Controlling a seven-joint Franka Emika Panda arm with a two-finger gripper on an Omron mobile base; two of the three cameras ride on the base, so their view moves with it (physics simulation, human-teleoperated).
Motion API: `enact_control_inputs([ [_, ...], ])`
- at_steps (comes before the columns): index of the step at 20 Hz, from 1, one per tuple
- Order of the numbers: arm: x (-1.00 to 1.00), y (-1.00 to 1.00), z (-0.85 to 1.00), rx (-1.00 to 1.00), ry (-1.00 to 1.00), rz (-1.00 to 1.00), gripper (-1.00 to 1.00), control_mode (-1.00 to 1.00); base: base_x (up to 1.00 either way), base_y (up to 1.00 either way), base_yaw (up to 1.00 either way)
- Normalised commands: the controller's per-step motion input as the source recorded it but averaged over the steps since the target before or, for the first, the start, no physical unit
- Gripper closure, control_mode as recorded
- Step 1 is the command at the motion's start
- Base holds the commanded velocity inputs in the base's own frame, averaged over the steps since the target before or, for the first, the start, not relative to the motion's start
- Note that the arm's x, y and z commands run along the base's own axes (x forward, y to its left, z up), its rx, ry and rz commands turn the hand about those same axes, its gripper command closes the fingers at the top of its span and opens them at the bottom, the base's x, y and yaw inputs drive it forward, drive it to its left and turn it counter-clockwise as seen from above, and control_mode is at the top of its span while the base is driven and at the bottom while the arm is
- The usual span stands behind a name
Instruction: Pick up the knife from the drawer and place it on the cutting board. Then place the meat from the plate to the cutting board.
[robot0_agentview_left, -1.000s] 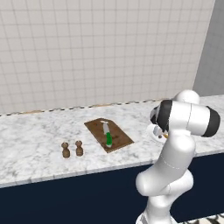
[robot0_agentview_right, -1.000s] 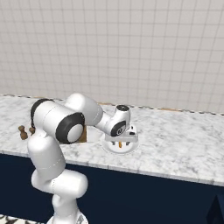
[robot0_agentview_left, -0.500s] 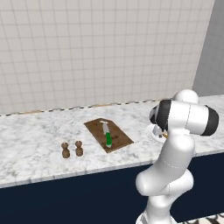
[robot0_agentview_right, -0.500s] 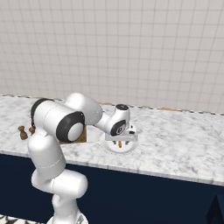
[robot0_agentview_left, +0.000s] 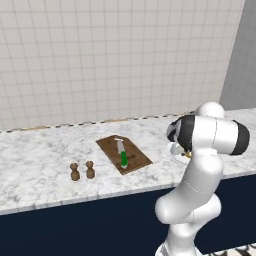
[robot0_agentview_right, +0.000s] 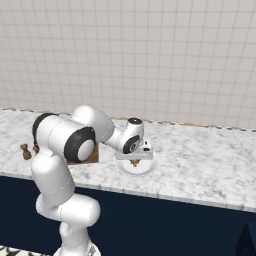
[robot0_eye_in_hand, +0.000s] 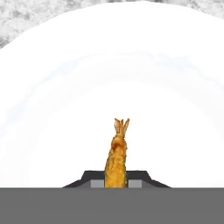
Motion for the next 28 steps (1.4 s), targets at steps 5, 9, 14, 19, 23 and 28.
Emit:
enact_control_inputs([
  [5, -0.14, 0.47, 0.90, 0.00, -0.06, 0.07, 1.00, -1.00, 0.00, 0.00, 0.00],
  [9, -0.02, 0.96, 0.74, -0.01, 0.02, 0.09, 1.00, -1.00, 0.00, 0.00, 0.00],
  [14, -0.07, 1.00, 0.13, -0.02, 0.07, 0.11, 1.00, -1.00, 0.00, 0.00, 0.00],
  [19, -0.09, 1.00, -0.02, 0.00, 0.03, 0.06, 1.00, -1.00, 0.00, 0.00, 0.00],
  [23, 0.00, 0.98, -0.19, 0.00, 0.00, 0.04, 1.00, -1.00, 0.00, 0.00, 0.00],
  [28, 0.02, 0.44, -0.41, 0.00, 0.00, 0.03, 1.00, -1.00, 0.00, 0.00, 0.00],
])
